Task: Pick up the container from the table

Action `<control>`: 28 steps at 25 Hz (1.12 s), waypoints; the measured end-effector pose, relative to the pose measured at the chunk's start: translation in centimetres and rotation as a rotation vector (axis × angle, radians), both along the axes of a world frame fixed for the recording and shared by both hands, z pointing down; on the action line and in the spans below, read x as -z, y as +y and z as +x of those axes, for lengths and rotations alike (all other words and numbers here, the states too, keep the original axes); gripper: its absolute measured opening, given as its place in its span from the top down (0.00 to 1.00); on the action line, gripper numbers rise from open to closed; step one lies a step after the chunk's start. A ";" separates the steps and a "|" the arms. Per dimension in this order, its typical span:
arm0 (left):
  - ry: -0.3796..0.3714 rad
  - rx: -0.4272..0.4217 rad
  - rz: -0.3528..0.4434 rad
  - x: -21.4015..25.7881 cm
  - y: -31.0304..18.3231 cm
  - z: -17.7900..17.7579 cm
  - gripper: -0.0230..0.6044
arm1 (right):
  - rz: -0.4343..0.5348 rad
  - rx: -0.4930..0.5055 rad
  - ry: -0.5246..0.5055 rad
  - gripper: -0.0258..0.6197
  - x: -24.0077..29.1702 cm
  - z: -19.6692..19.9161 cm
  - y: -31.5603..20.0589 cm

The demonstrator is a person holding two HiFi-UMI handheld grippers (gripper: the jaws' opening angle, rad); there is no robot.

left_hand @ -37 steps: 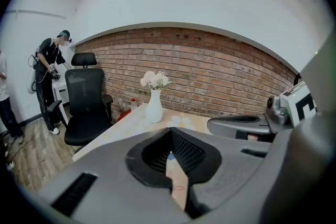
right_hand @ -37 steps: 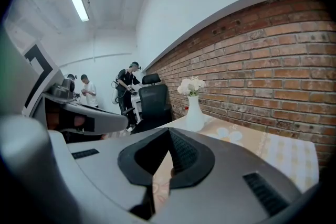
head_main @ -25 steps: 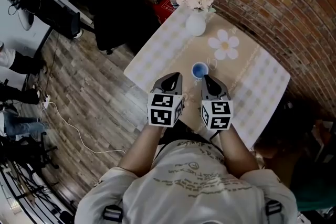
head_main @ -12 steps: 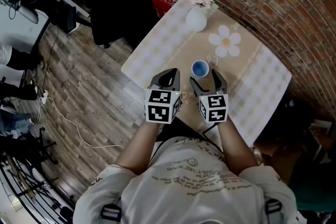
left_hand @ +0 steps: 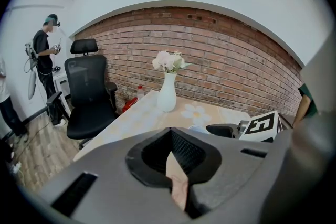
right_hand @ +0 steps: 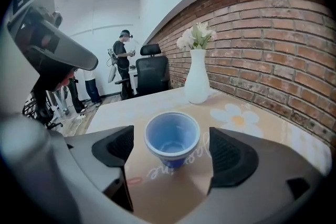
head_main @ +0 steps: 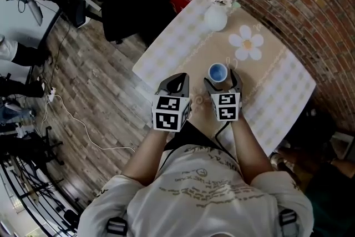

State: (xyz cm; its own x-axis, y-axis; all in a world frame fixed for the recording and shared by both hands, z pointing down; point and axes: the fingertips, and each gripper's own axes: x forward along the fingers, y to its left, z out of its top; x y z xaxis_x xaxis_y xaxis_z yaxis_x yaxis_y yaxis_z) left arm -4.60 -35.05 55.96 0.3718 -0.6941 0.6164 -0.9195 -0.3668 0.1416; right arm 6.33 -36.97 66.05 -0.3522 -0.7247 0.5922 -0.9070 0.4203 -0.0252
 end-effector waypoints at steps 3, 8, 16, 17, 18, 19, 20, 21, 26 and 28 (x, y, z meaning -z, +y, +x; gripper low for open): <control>-0.009 0.010 -0.005 -0.3 -0.1 -0.4 0.96 | -0.006 0.001 0.009 0.32 -0.7 -0.2 -0.4; -0.015 0.016 -0.012 -0.8 -0.6 -0.5 0.96 | -0.019 0.009 0.026 0.32 -1.9 -0.3 -1.1; -0.029 0.025 -0.013 -0.9 -0.9 -0.7 0.96 | 0.002 0.035 0.051 0.33 -2.5 -0.5 -1.5; -0.031 0.028 -0.013 -0.9 -0.9 -0.8 0.96 | 0.003 0.039 0.048 0.33 -2.4 -0.6 -1.5; -0.032 0.031 -0.014 -1.0 -0.8 -0.8 0.96 | 0.002 0.040 0.045 0.36 -2.4 -0.6 -1.5; -0.034 0.032 -0.016 -1.0 -0.7 -0.9 0.96 | 0.000 0.041 0.042 0.37 -2.4 -0.6 -1.5; -0.035 0.033 -0.018 -1.1 -0.7 -0.9 0.96 | -0.002 0.042 0.036 0.38 -2.4 -0.6 -1.5; -0.036 0.033 -0.018 -1.2 -0.7 -0.8 0.96 | -0.001 0.043 0.030 0.38 -2.4 -0.6 -1.6; -0.037 0.033 -0.026 -1.3 0.1 -0.7 0.96 | -0.006 0.031 0.010 0.38 -2.1 -0.4 -0.9; -0.036 0.034 -0.020 -1.0 0.1 -0.8 0.96 | -0.013 0.027 0.013 0.38 -2.1 -0.4 -0.8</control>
